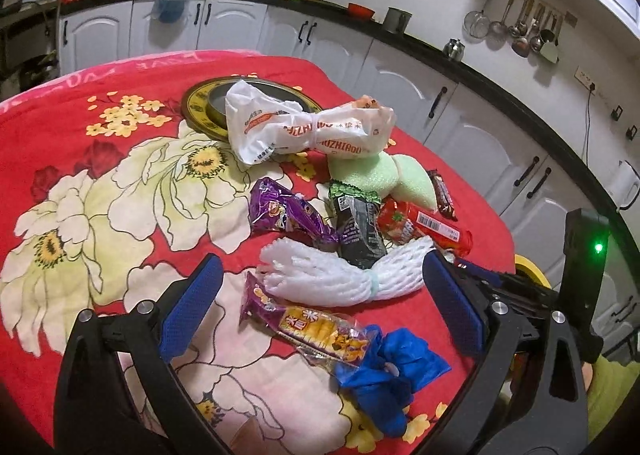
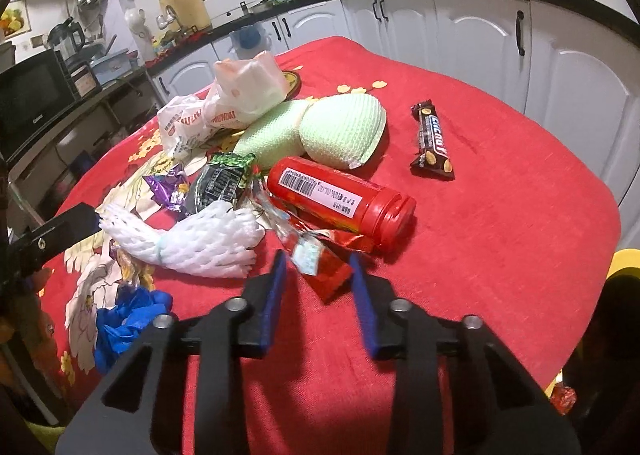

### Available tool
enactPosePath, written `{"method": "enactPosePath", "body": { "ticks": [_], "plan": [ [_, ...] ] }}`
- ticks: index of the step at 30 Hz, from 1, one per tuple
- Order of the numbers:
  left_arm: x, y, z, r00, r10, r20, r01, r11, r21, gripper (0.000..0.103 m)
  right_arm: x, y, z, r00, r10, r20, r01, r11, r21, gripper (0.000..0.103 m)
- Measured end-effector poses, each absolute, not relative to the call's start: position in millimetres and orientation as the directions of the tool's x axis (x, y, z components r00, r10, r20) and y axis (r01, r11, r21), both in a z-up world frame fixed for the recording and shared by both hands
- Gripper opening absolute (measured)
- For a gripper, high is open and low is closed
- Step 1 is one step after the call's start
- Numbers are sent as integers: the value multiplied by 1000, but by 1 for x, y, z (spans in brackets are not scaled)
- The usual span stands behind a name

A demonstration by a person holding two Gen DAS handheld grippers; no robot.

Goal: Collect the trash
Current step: 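Grasp the red candy wrapper with the right gripper while the left grasps the white foam net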

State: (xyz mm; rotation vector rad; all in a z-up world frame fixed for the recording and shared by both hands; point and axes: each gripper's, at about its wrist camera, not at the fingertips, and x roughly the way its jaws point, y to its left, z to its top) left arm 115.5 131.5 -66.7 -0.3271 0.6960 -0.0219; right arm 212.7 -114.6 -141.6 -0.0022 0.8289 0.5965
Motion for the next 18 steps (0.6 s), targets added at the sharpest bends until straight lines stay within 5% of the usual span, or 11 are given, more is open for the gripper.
{"method": "enactPosePath", "body": {
  "ticks": [6, 10, 18],
  "plan": [
    [120, 126, -70, 758, -144, -636, -69, 952, -298, 69, 205, -115, -143, 511, 517, -687, -523, 821, 229, 5],
    [120, 126, -71, 752, -150, -642, -68, 951, -301, 57, 198, -117, -143, 511, 524, -681, -530, 816, 229, 4],
    [119, 130, -72, 733, -171, -659, -65, 946, -318, 16, 178, -126, -135, 533, 525, -664, -544, 813, 207, 4]
  ]
}}
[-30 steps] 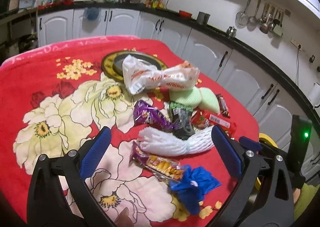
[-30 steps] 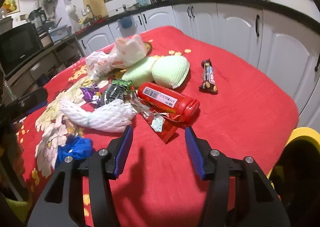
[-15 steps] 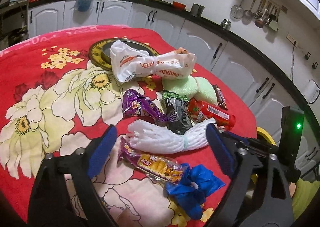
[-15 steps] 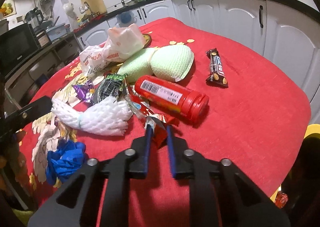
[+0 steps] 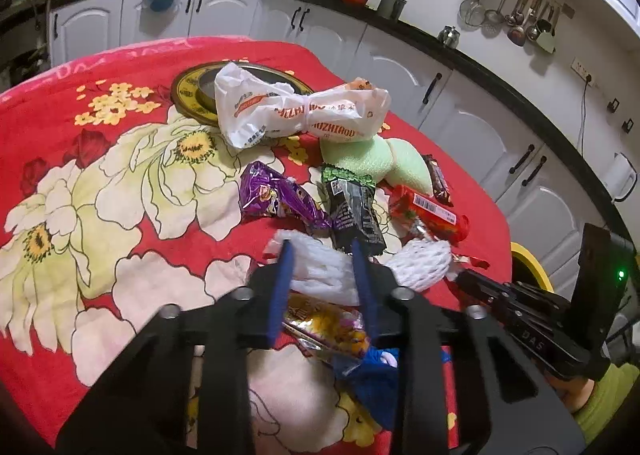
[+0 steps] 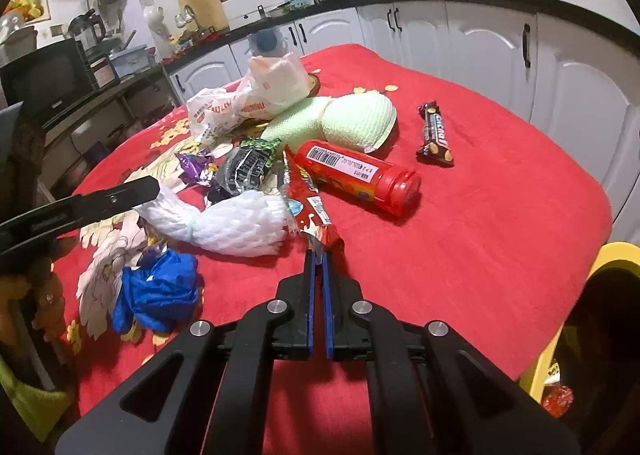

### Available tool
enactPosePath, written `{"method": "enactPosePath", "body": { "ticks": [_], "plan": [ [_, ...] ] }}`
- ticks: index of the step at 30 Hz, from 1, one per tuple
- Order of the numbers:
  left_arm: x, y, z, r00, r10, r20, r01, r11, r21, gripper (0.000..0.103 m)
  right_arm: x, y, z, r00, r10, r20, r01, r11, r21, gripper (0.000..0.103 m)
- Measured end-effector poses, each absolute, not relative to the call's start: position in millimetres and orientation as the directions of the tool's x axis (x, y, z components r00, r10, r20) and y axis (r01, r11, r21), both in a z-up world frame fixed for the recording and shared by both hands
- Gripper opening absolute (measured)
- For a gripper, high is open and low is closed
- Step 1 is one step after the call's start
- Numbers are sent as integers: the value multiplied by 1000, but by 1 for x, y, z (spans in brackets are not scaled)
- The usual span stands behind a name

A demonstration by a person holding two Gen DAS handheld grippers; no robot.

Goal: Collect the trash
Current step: 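Grasp the red candy wrapper with the right gripper while the left grasps the white foam net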

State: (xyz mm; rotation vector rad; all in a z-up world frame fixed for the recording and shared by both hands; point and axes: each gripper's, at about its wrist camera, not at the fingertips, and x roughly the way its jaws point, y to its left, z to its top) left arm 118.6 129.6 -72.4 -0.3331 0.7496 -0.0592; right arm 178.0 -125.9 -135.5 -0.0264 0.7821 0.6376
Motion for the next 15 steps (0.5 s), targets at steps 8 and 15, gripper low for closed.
{"method": "enactPosePath", "body": {
  "ticks": [8, 15],
  "plan": [
    [111, 128, -61, 749, -195, -633, -41, 940, -339, 2, 162, -137, -125, 553, 533, -640, -556, 809, 194, 4],
    [100, 112, -36, 796, -189, -576, 2, 951, -309, 2, 151, -145, -106, 589, 545, -597, -564, 806, 181, 4]
  ]
}}
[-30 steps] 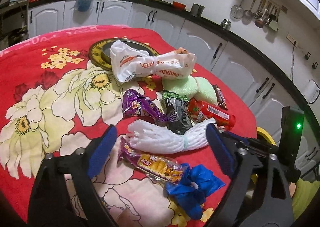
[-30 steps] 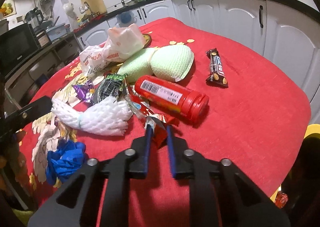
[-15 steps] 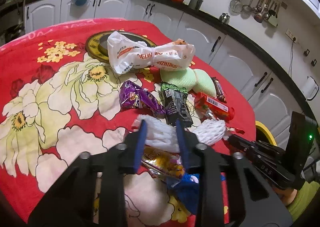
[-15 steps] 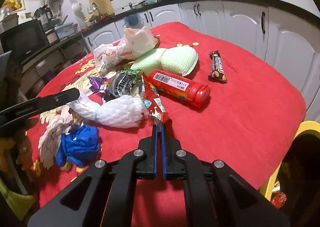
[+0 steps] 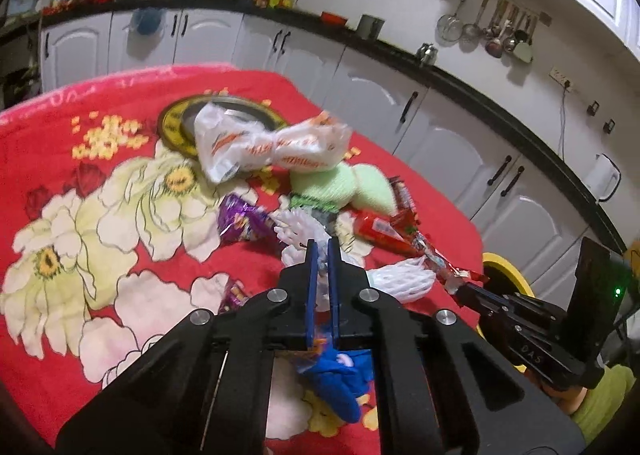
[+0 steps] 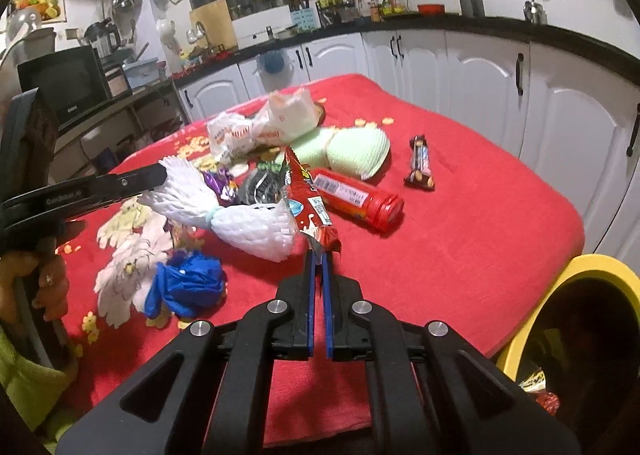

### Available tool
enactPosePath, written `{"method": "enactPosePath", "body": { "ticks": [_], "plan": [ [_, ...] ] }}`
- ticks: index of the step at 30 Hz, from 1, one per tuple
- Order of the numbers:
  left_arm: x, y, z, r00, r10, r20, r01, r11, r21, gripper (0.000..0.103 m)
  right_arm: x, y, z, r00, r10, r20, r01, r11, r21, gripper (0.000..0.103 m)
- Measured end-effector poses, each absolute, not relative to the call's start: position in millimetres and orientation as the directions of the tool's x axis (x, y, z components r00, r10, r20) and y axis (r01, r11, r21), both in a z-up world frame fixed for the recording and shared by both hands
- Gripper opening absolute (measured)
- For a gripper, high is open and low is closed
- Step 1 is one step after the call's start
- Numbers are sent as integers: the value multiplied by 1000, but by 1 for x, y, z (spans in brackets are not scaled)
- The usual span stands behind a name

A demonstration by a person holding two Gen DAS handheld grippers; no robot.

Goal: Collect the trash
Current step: 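Grasp the red candy wrapper with the right gripper while the left grasps the white foam net, then carry the wrapper and foam net over the bin and open both grippers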

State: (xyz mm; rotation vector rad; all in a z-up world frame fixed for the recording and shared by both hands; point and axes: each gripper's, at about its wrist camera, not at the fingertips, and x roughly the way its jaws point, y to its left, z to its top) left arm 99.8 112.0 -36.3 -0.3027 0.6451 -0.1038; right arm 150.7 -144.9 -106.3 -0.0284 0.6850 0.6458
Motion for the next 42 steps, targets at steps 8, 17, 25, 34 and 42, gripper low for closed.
{"method": "enactPosePath", "body": {
  "ticks": [8, 17, 25, 34, 42],
  "plan": [
    [91, 87, -11, 832, -200, -518, 57, 959, -278, 2, 141, -164, -88, 627, 551, -551, -552, 813, 185, 4],
    [85, 52, 4, 842, -231, -487, 125, 963, -239, 2, 137, -196, -73, 679, 523, -515, -499, 844, 198, 4],
    [81, 23, 7, 834, -271, -481, 184, 958, -219, 2, 134, -224, -62, 723, 487, -490, -449, 870, 201, 4],
    [82, -7, 2, 807, -324, -493, 249, 945, -212, 2, 129, -258, -60, 762, 427, -487, -385, 903, 189, 4],
    [87, -40, -5, 779, -368, -507, 310, 930, -199, 2, 122, -293, -61, 794, 362, -488, -312, 932, 185, 4]
  ]
}}
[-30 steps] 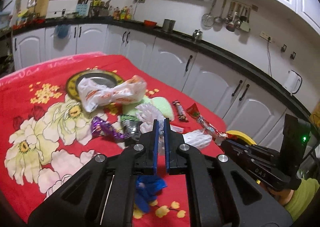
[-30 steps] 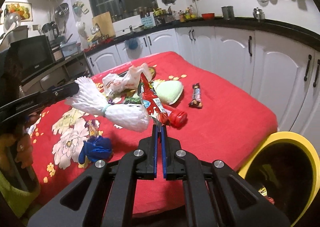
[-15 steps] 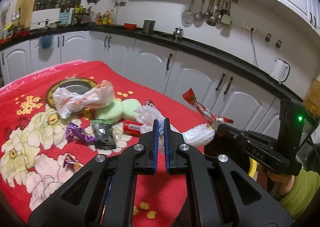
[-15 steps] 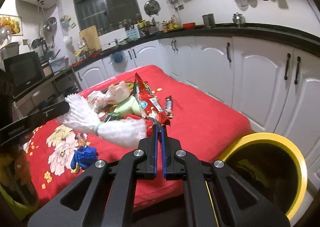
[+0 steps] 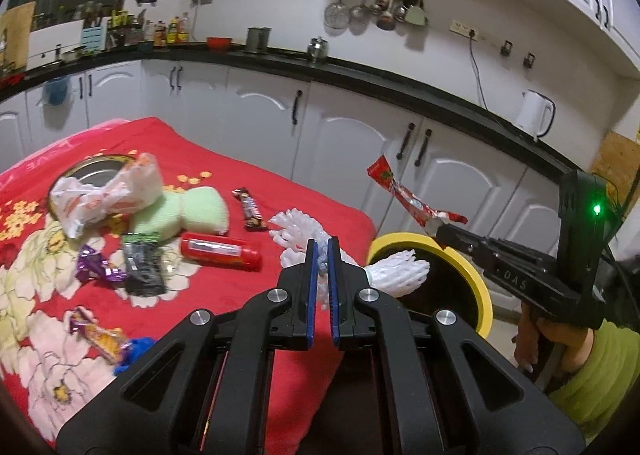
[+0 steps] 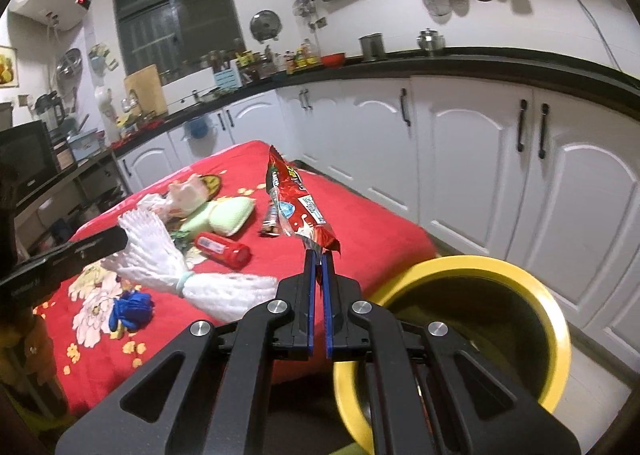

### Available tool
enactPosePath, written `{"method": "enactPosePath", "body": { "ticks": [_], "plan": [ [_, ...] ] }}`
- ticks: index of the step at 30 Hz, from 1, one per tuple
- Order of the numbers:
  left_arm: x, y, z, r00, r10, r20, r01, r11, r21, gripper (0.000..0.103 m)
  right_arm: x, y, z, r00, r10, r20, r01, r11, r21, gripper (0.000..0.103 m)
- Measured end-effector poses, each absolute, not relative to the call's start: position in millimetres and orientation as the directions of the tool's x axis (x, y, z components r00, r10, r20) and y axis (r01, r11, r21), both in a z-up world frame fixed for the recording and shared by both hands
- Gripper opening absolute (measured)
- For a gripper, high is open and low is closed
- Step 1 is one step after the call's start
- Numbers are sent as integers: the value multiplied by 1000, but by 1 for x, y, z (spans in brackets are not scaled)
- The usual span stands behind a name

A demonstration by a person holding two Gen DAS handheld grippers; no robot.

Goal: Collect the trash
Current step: 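Carry the wrapper and foam net over the bin and open both grippers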

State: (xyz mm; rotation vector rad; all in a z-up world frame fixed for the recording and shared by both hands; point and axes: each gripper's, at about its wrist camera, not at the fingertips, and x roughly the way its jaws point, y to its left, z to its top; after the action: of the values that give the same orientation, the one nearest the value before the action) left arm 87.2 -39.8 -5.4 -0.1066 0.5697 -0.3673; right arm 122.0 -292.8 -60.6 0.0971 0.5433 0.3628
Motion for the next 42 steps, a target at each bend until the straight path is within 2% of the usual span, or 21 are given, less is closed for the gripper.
{"method": "enactPosePath", "body": {
  "ticks": [15, 42],
  "plan": [
    [99, -107, -12, 741, -439, -508, 415, 894, -168, 2, 117, -350, -67, 823, 267, -502, -195, 962, 192, 4],
    [107, -180, -56, 663, -452, -596, 514, 854, -76, 2, 123, -411, -103, 779, 193, -597, -67, 971, 228, 4]
  ]
}}
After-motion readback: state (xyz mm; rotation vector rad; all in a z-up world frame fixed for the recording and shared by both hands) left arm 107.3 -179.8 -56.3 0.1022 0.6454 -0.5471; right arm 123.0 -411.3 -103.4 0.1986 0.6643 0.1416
